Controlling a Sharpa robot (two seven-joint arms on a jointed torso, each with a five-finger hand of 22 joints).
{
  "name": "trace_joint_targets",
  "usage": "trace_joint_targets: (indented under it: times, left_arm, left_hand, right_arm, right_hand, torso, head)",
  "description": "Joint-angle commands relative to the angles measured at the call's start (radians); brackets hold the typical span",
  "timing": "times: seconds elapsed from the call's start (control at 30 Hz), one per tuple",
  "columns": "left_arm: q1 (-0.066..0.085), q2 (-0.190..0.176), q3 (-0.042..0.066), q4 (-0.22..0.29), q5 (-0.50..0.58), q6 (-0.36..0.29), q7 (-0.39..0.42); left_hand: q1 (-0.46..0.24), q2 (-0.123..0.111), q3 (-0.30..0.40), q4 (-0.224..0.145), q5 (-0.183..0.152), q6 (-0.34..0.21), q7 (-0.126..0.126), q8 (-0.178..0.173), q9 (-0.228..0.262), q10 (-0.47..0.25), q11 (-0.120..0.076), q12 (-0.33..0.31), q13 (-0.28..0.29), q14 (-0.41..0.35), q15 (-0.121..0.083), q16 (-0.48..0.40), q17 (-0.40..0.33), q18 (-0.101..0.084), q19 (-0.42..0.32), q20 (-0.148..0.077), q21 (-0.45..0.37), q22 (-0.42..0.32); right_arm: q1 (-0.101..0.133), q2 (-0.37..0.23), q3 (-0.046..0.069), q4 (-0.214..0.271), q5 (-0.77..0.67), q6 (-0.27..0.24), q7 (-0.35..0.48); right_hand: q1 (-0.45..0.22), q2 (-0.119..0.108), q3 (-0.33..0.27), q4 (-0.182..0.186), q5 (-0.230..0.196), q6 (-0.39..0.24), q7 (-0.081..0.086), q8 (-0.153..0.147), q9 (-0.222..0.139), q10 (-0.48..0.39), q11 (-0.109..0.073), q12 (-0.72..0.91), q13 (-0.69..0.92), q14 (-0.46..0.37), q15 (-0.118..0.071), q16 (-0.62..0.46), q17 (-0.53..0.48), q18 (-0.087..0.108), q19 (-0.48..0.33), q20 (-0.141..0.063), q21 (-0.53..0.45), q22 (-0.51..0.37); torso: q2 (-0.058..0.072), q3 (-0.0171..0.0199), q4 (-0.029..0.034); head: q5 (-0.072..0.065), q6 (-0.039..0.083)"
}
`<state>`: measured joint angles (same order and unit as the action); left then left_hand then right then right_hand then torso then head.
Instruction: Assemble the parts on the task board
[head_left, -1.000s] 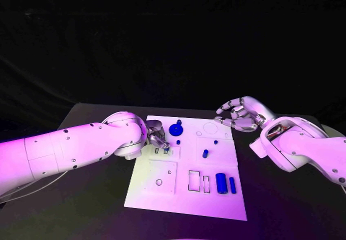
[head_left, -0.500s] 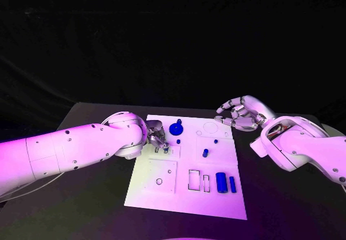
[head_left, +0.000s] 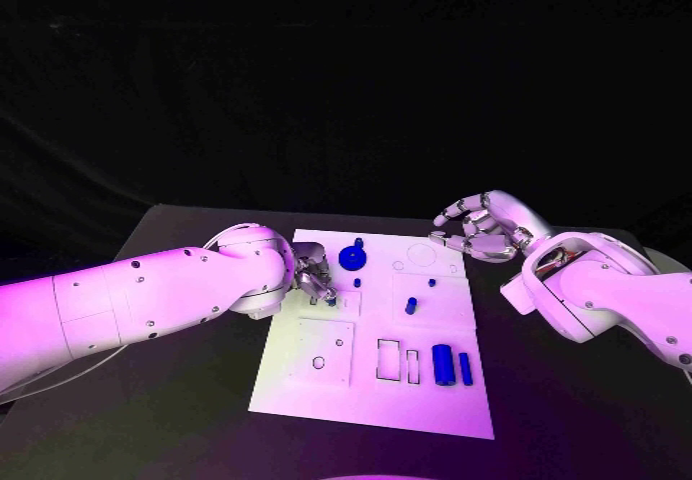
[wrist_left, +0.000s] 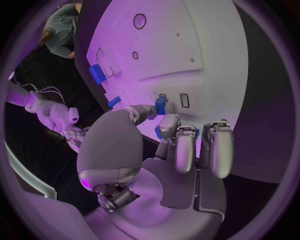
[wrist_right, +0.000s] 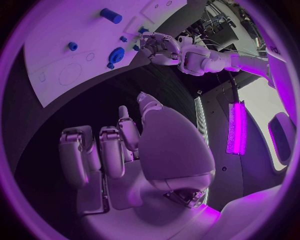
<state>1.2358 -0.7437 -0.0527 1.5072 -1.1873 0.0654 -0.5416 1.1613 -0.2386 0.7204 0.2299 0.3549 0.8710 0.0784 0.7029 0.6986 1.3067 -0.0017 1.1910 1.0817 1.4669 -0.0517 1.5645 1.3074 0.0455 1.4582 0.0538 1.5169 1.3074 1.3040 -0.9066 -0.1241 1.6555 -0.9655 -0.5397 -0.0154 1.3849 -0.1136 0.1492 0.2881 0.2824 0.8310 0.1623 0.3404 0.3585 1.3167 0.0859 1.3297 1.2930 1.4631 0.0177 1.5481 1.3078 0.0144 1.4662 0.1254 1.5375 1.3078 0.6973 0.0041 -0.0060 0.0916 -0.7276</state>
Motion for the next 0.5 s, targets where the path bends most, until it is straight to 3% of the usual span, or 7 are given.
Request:
trace_joint_targets:
  times: [0.03,0.5]
  left_arm:
    - [-0.001,0.003,-0.001,-0.001,0.006,0.03,0.001]
    - [-0.003,-0.001,-0.003,-0.002,0.018,0.038,-0.005]
  left_hand:
    - [0.004,0.0,0.213,-0.218,0.002,0.008,-0.001,0.005,-0.001,0.007,0.001,0.005,0.001,0.104,-0.005,0.006,0.263,-0.013,0.007,0.0,0.004,0.135]
    - [0.004,-0.001,0.213,-0.219,0.004,0.009,-0.002,0.005,-0.001,0.007,0.001,0.005,0.0,0.104,-0.005,0.006,0.263,-0.013,0.008,-0.001,0.004,0.136]
  right_arm:
    - [-0.001,0.001,0.0,0.001,-0.004,0.006,0.009]
    - [-0.001,0.0,0.0,0.001,-0.004,0.005,0.009]
  right_hand:
    - [-0.008,0.005,0.004,0.002,0.007,0.007,0.001,0.006,0.0,0.001,-0.005,-0.001,-0.001,0.094,-0.007,-0.001,0.207,-0.003,0.074,-0.006,-0.004,0.234]
    - [-0.008,0.005,0.004,0.002,0.007,0.007,0.001,0.006,0.0,0.001,-0.005,-0.001,-0.001,0.094,-0.007,-0.001,0.207,-0.003,0.074,-0.006,-0.004,0.234]
  torso:
    - [0.0,0.0,-0.0004]
    - [0.001,0.0,0.0004]
  head:
    - [0.001,0.0]
    - [0.0,-0.001]
